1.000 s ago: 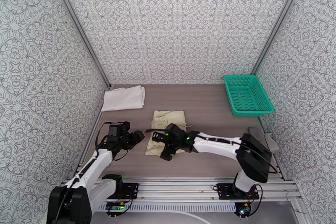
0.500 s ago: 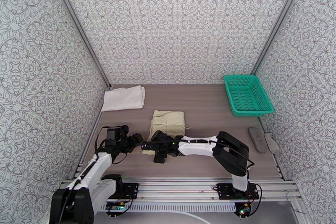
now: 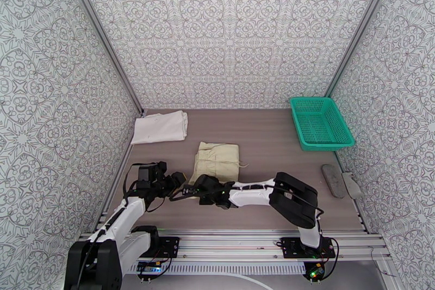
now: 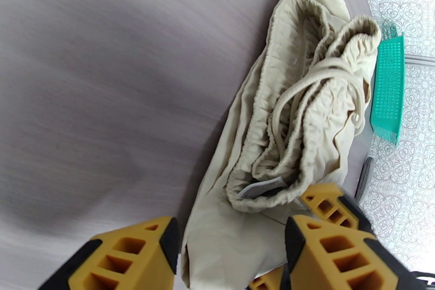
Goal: Fold and stack the mixed laundry pile
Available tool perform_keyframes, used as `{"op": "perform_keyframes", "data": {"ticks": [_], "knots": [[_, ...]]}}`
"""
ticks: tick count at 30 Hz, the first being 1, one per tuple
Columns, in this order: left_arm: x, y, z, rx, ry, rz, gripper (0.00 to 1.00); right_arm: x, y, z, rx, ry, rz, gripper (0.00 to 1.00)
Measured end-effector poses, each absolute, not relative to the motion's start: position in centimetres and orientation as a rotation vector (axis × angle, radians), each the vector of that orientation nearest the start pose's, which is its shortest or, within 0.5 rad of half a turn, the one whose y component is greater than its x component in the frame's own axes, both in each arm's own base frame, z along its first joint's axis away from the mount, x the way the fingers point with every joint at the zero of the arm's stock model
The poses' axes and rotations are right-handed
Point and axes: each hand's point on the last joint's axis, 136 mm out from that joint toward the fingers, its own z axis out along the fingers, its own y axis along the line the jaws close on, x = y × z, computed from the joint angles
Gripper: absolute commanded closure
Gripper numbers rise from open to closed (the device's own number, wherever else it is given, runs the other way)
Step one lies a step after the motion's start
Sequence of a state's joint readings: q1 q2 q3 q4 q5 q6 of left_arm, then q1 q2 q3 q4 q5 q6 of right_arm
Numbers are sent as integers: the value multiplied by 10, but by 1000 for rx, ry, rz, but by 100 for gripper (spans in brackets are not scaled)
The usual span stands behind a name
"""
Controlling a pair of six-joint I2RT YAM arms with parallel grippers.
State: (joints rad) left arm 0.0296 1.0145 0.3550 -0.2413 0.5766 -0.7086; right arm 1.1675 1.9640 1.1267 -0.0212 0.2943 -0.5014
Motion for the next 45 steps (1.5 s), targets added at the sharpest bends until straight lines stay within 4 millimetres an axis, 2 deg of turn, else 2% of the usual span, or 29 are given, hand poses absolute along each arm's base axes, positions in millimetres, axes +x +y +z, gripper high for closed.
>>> {"op": "perform_keyframes", "data": {"ticks": [4,9,14,20,24,33,45], "knots": [[249,-85,61,-686,2453,-998,40,239,422,30,-1663,1680,-65,75],[249,-83,60,-753,2444,-1017,38,238,420,30,-1659,1665,-61,88],[243,-92,59,-813,2431,-1077,28,238,416,37,-1634,1661,-45,95],[241,-113,64,-809,2411,-1166,14,246,410,59,-1576,1654,1,100],[248,-121,68,-818,2382,-1215,10,249,410,66,-1558,1650,19,100],[258,-146,53,-840,2417,-1286,7,246,409,61,-1568,1650,33,100],[291,-166,57,-820,2381,-1327,8,250,408,72,-1525,1640,66,100]]}}
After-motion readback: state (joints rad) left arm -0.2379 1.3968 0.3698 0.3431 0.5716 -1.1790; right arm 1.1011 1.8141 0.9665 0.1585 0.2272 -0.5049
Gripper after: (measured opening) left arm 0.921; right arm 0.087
